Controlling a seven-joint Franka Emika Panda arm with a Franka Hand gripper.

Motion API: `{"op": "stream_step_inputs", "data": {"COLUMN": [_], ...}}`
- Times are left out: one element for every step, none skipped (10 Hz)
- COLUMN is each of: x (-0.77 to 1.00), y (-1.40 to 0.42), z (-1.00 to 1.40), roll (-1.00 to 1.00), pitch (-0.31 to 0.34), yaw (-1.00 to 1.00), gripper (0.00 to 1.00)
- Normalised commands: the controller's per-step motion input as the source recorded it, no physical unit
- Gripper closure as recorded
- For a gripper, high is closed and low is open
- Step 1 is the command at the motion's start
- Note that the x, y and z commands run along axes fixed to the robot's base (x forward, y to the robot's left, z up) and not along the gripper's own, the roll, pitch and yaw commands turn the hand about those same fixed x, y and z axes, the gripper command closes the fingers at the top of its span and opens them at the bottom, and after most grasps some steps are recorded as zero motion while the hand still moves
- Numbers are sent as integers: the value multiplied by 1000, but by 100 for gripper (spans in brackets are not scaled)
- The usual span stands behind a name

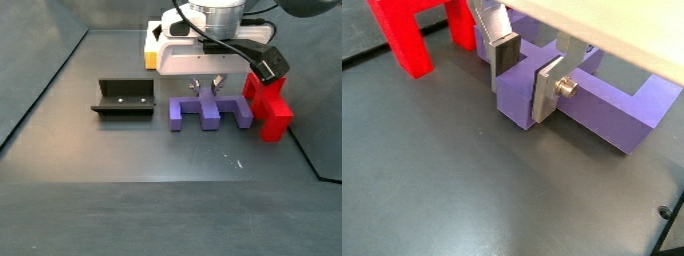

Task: Pick up the purple object. Move up. Place the purple object on the fixture. Regrasp the purple object. Move to above the board. Insert the purple object.
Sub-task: Pick up the purple object, then move up, then place the purple object on the fixture.

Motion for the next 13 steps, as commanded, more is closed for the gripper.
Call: {"op": "stream_step_inputs", "data": {"x": [0, 0, 0, 0, 0, 0, 0, 0, 0, 4, -30, -8, 0], "y": [0, 0, 0, 0, 0, 0, 0, 0, 0, 18, 12, 6, 0], "z": [0, 0, 0, 0, 0, 0, 0, 0, 833, 805, 499, 198, 0], "roll": [0, 0, 0, 0, 0, 0, 0, 0, 0, 0, -1, -3, 0], "pitch": [0, 0, 0, 0, 0, 0, 0, 0, 0, 4, -6, -24, -34], "yaw": [0, 0, 0, 0, 0, 0, 0, 0, 0, 57, 50, 35, 0], "gripper": [100, 100, 100, 100, 100, 100, 100, 100, 100, 100, 100, 100, 100]}}
